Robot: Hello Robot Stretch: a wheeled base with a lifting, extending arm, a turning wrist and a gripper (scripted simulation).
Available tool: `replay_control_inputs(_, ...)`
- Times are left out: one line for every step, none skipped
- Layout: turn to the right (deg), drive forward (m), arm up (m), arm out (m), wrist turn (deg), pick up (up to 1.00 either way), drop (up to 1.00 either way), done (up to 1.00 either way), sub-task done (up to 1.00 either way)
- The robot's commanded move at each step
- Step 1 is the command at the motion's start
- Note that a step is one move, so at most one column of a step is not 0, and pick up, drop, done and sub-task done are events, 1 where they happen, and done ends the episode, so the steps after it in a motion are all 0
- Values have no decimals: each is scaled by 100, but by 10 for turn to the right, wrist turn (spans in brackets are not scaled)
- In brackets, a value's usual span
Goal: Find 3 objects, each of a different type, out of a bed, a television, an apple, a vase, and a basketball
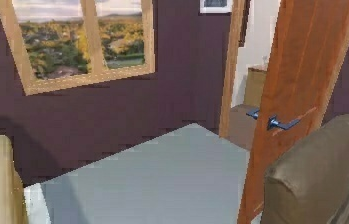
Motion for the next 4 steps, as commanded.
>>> replay_control_inputs(0, 75, 0, 0, 0, 0, 0, 0, 0)
replay_control_inputs(120, 0, 0, 0, 0, 0, 0, 0, 0)
replay_control_inputs(0, 60, 0, 0, 0, 0, 0, 0, 0)
replay_control_inputs(420, 0, 0, 0, 0, 0, 0, 0, 0)
